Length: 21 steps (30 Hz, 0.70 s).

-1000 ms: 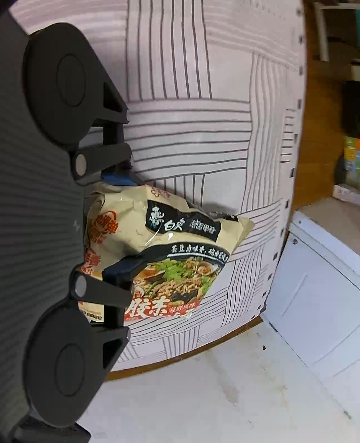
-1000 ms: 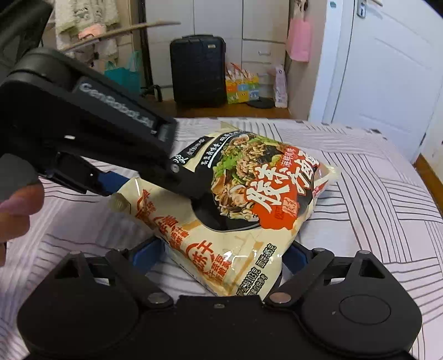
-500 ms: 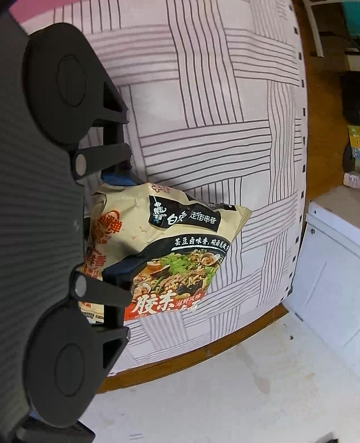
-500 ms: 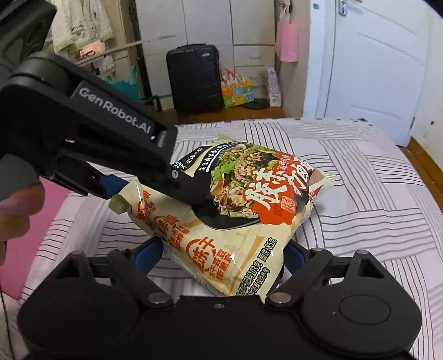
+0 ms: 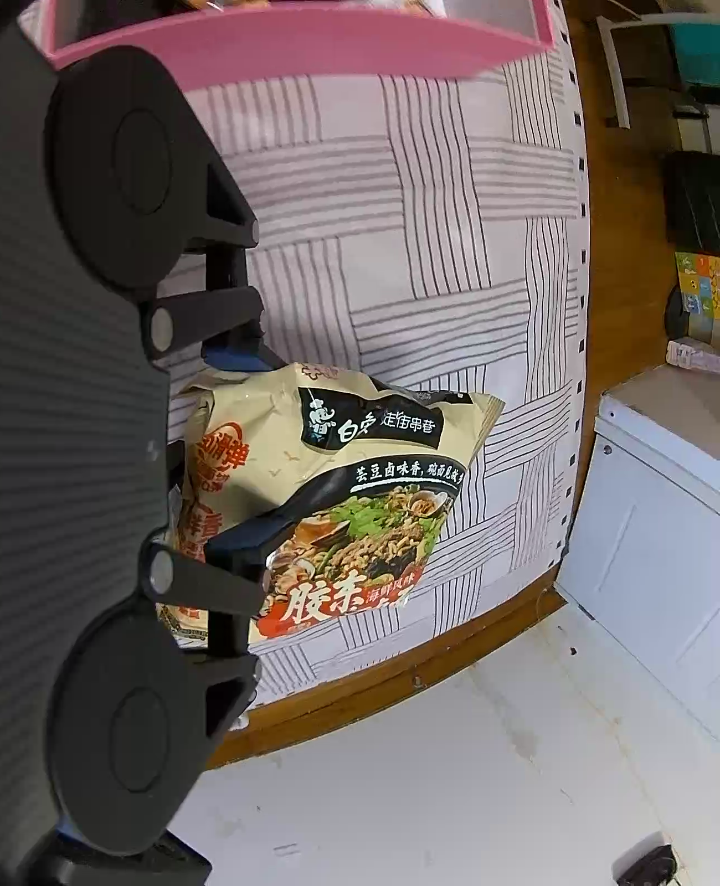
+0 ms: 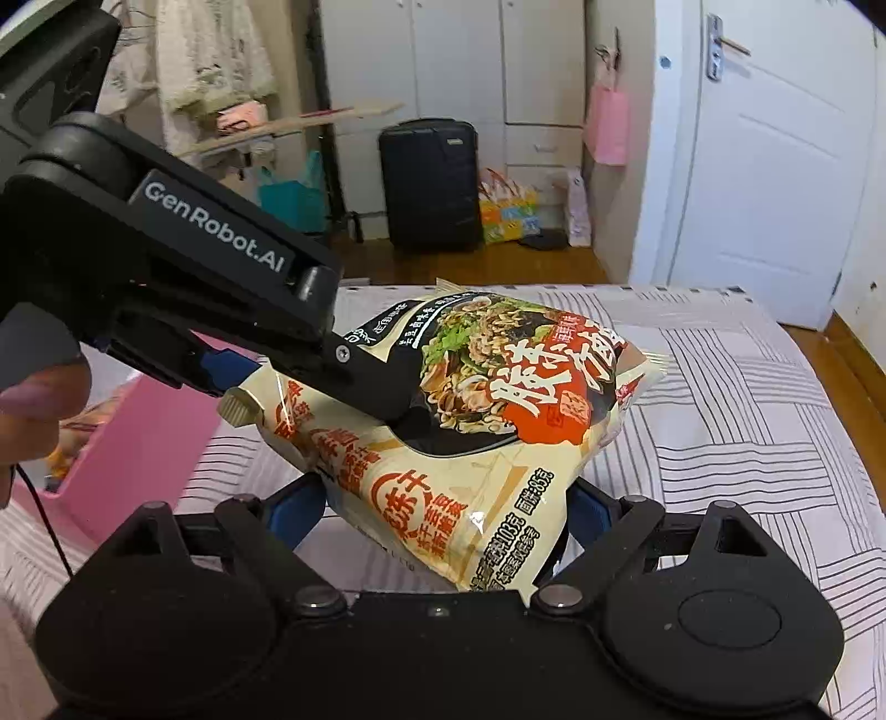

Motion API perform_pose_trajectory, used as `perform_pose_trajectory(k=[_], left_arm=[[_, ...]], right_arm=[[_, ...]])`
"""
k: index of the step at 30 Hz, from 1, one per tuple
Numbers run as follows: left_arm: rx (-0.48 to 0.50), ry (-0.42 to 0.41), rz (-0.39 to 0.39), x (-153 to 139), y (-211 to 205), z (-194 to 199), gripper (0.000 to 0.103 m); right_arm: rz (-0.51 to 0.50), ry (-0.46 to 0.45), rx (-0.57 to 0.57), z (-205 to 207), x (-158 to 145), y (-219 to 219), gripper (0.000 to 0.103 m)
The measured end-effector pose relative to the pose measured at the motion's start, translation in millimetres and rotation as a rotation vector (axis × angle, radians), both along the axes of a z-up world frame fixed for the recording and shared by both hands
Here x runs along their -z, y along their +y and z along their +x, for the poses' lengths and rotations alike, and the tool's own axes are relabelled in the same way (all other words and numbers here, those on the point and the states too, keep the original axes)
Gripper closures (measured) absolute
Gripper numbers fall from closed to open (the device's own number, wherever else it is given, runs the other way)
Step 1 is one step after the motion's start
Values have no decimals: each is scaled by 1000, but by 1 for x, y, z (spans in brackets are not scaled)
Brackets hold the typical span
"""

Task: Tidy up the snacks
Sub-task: 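Carry the noodle packet with the right tool over the pink box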

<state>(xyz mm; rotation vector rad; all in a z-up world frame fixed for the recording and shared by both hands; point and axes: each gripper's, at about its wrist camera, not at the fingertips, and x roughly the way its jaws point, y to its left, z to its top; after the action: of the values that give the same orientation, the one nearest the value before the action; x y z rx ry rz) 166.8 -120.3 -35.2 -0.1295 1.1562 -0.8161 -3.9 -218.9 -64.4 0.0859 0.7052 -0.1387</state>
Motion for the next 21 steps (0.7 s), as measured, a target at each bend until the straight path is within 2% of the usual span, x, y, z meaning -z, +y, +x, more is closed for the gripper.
perform_pose_trajectory(k=[11, 21], left_arm=[[-124, -24, -70, -21, 90, -29, 52], [-293, -74, -81, -36, 186, -20, 52]], right_arm=[[-92, -38, -146, -12, -28, 62, 11], [-112, -105, -335, 30, -43, 123, 11]])
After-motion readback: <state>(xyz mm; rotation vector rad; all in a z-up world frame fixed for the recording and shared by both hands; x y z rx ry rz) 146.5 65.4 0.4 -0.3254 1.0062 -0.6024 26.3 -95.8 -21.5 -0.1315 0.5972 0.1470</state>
